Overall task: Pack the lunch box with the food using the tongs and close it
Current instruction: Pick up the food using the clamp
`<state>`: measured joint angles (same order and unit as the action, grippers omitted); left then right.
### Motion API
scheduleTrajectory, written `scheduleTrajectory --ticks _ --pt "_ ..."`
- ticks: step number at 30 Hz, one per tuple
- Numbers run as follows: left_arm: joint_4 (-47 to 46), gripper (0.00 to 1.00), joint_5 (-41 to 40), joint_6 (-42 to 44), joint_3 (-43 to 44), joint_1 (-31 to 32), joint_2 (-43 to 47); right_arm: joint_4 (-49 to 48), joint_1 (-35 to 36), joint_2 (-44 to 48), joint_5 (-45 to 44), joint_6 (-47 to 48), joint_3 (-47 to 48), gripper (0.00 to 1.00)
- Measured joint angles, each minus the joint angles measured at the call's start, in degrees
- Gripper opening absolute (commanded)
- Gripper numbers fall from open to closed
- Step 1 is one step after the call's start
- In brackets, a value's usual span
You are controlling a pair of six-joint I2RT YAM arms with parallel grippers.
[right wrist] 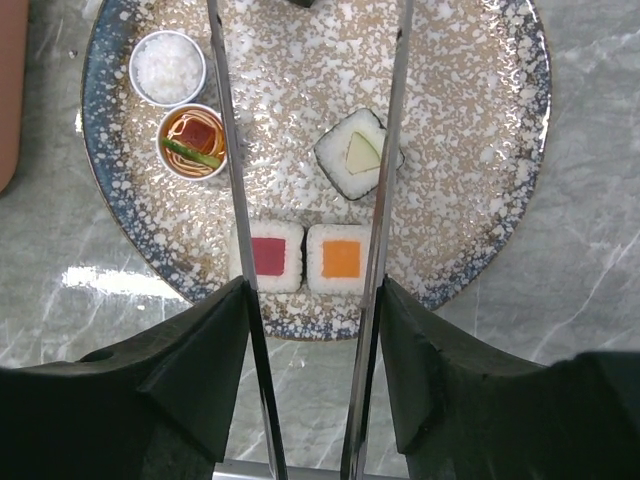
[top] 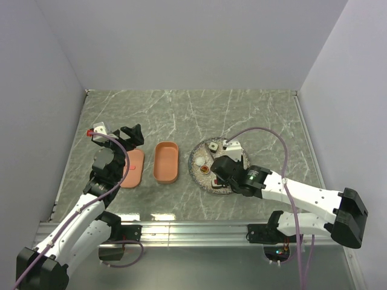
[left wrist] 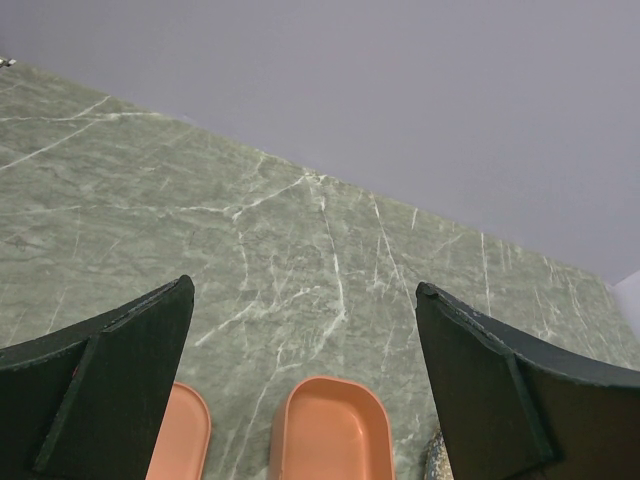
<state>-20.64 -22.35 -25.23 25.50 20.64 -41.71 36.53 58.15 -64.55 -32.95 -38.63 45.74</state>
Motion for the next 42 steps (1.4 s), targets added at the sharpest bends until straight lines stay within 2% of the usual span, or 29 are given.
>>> scheduleTrajectory --ticks 10,22,35,42 --pt "0.0 0.99 0.0 -0.1 0.0 0.0 0.0 -1.9 0.0 -3.8 0.7 0.7 0.0 0.61" --pt "0.0 0.99 0.0 -0.1 0.0 0.0 0.4 -3.2 0.0 -6.2 1.0 1.0 0.0 0.47" --pt "0.0 0.99 0.0 -0.1 0.0 0.0 0.4 -3.8 -0.9 -8.5 0.0 1.2 0.7 0.39" --pt "0.0 0.99 0.0 -0.1 0.0 0.0 0.3 -3.1 -0.9 -6.8 -0.5 1.4 1.2 0.38"
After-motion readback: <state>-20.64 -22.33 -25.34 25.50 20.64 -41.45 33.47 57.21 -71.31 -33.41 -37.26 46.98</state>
